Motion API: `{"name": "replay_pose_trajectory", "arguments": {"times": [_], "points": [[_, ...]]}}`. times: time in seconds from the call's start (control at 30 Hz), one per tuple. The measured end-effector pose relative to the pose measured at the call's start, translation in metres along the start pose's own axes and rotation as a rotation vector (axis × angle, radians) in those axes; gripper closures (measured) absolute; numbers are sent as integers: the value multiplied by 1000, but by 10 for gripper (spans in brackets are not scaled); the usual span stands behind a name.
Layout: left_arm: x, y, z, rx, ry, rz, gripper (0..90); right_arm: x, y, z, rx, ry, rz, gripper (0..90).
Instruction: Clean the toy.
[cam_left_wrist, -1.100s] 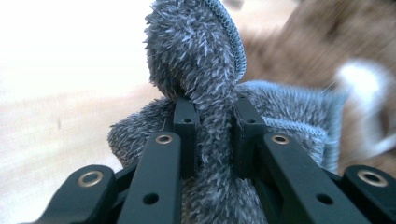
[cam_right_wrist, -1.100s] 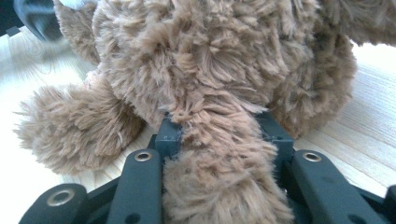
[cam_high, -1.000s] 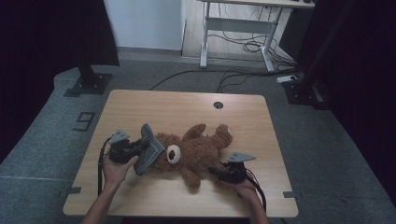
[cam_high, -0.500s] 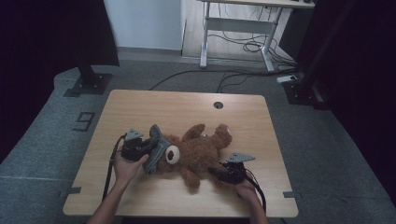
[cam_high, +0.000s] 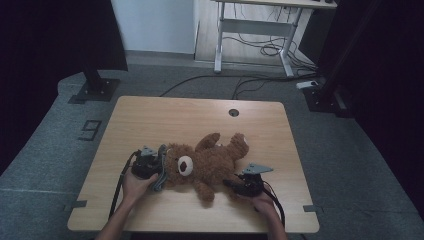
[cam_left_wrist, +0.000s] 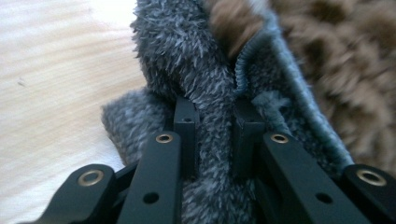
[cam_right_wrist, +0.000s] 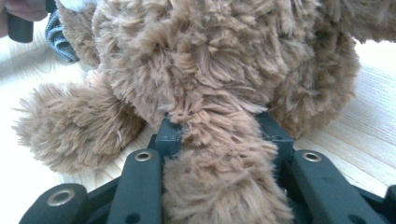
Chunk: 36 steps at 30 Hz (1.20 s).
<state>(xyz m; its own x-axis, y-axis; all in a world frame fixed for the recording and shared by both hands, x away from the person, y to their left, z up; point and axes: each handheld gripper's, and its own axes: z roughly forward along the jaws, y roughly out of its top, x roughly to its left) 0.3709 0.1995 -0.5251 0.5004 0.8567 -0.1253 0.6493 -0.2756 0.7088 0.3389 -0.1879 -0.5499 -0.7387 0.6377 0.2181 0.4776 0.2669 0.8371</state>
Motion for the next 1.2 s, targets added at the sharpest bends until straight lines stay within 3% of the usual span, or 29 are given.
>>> {"name": "replay_pose_trajectory", "arguments": {"times": [0.2,0.3,0.37,0.47,0.53,0.57,0.6,0.7,0.87,1.0,1.07,1.2], "points": [[4,2,-10,-11,-11,-5,753,0,0,0,0,2,0,605],[5,11,-34,-100,-14,-25,752,-1,0,0,-2,1,0,605],[1,21,-49,-140,-13,-2,750,-1,0,0,-1,4,0,604],[-8,43,-65,-200,-73,5,749,-1,0,0,-2,5,-1,604],[-19,59,-70,-221,-75,35,748,-1,0,0,-2,7,-4,604],[-30,76,-69,-232,-100,55,747,-1,0,0,-1,5,-5,604],[-30,76,-69,-232,-100,55,747,-1,0,0,-1,5,-5,604],[-47,99,-61,-232,-132,83,746,-1,0,0,-2,5,-5,604],[-62,123,-29,-164,-133,94,739,0,0,0,-3,1,-9,604],[-56,120,-2,-76,-123,68,738,0,0,0,-2,1,-12,604],[-51,111,8,-33,-142,46,738,0,0,0,-1,2,-12,603],[-46,94,11,-42,-180,12,742,0,0,0,-1,1,-20,590]]}}
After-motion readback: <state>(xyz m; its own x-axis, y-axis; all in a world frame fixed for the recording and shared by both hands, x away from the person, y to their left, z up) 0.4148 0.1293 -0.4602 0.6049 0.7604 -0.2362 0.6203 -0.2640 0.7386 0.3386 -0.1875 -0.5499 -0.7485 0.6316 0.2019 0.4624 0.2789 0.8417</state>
